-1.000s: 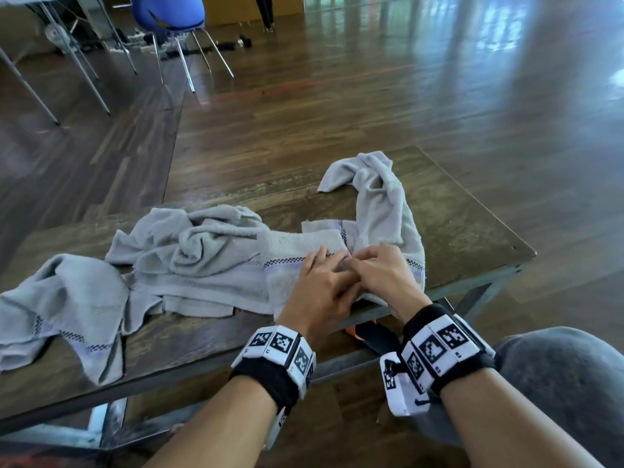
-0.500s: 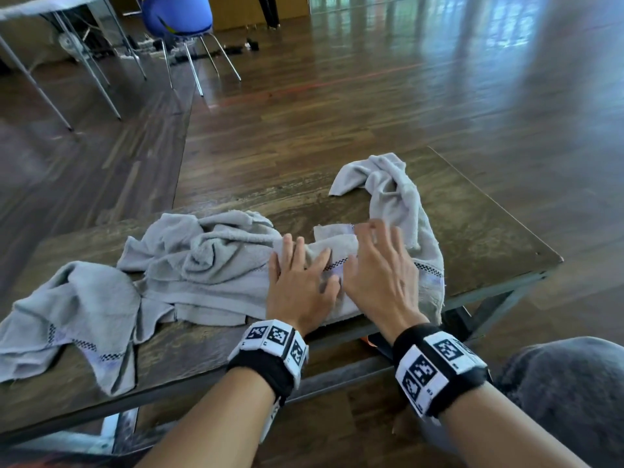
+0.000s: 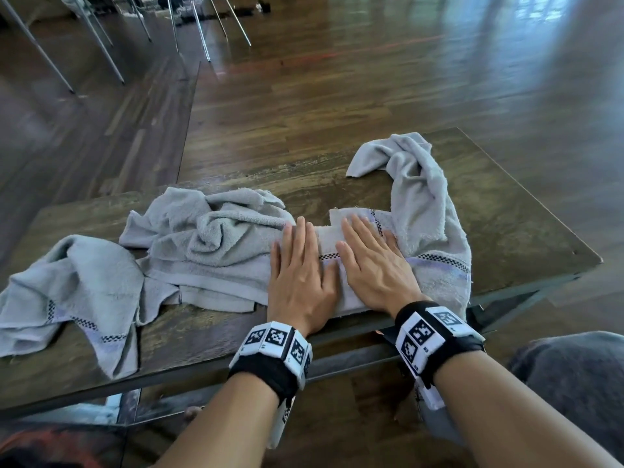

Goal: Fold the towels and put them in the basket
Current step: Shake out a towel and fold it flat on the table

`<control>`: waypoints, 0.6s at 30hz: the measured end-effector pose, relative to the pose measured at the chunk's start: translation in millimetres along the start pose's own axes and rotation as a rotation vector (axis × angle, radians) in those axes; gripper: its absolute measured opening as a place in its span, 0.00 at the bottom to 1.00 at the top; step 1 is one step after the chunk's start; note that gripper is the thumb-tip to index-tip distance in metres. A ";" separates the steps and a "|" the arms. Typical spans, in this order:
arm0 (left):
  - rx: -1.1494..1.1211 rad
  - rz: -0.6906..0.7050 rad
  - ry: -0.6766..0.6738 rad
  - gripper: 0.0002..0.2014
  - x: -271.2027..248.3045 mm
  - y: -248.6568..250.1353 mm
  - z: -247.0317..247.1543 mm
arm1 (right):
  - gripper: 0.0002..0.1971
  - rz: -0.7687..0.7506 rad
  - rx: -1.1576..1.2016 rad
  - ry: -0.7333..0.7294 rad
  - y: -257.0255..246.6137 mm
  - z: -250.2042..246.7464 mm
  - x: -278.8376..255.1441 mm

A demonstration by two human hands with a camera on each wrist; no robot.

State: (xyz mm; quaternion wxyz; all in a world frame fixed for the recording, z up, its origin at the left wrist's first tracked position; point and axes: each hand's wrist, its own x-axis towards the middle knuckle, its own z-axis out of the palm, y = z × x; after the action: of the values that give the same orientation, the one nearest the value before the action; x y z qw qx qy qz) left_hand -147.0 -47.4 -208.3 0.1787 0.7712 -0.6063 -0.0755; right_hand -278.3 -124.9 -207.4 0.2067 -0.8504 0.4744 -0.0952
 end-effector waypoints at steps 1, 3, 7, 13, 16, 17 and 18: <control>-0.010 0.000 0.010 0.35 -2.0 -5.2 -0.1 | 0.33 0.007 -0.024 0.009 0.5 1.0 -0.3; -0.012 0.005 0.017 0.33 -6.1 -13.5 -1.0 | 0.33 0.023 -0.058 0.025 0.7 2.5 -0.7; -0.011 0.013 0.013 0.32 -9.5 -19.3 -1.1 | 0.35 0.059 -0.080 0.015 1.7 1.6 0.5; 0.030 -0.040 -0.029 0.32 -19.3 -30.5 -4.2 | 0.34 0.090 -0.096 0.001 4.0 -1.6 -3.4; 0.092 -0.029 -0.046 0.32 -23.6 -38.4 -8.5 | 0.34 0.101 -0.097 0.010 2.0 -3.3 -5.1; 0.105 -0.025 -0.053 0.33 -24.9 -41.3 -10.6 | 0.34 0.101 -0.102 0.010 1.2 -3.6 -5.5; 0.113 -0.025 -0.059 0.33 -26.0 -43.6 -12.5 | 0.34 0.103 -0.106 0.010 0.9 -4.0 -5.8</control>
State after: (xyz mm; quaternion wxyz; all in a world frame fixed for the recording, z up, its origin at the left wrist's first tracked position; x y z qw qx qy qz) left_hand -109.8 -11.3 -215.4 0.1161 0.7851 -0.6048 -0.0660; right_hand -283.4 -121.4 -204.0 0.1636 -0.8341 0.5229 -0.0633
